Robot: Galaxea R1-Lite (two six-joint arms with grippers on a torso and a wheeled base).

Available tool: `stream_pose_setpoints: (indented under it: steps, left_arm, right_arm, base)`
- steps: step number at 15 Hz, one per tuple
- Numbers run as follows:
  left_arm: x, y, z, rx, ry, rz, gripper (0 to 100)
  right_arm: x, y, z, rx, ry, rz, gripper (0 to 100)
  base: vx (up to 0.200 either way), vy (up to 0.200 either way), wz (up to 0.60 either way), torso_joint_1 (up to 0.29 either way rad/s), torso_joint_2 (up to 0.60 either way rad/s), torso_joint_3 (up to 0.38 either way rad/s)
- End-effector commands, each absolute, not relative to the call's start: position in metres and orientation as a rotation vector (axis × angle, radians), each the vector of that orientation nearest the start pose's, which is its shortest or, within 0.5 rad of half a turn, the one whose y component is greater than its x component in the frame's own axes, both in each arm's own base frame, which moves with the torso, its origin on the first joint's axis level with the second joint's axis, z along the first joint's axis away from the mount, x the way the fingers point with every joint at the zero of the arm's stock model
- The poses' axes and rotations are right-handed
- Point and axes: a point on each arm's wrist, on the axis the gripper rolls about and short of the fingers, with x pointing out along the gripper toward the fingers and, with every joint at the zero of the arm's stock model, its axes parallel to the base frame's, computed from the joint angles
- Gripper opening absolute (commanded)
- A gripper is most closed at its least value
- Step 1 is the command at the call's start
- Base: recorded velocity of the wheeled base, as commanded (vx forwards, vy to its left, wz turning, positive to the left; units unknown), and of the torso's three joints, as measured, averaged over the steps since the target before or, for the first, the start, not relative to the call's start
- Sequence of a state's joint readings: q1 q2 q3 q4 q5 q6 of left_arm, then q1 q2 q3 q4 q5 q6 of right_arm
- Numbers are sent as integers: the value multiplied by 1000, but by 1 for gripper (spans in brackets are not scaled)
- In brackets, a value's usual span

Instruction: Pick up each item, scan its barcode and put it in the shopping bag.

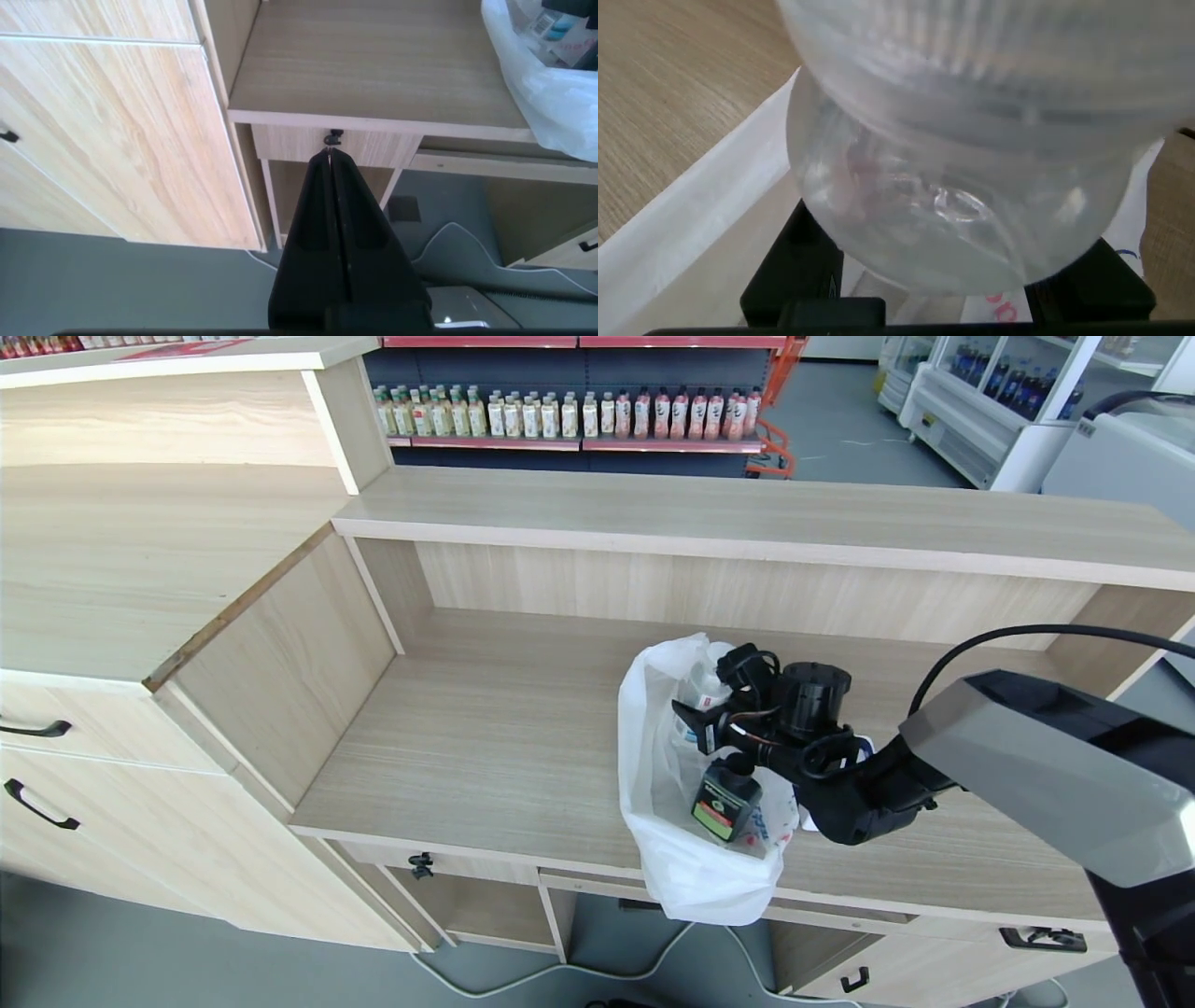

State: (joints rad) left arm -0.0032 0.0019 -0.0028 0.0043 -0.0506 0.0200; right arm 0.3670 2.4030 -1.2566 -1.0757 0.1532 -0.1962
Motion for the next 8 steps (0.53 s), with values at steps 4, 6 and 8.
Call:
stream_pose_setpoints:
  steps: [4,6,8]
  left_arm:
    - [-23,-1,76,20,3,-54,0]
    - [-23,-1,76,20,3,-54,0]
    - [-23,-1,76,20,3,-54,0]
  right_arm:
    - [430,168,90,-193,-26,535,100]
    - [426,163,105,-185,-47,526,100]
    - [420,157,125,-156,-56,518,100]
  base:
    - [0,0,0,0,0,0]
    - [0,0,0,0,0,0]
    - [0,0,0,0,0,0]
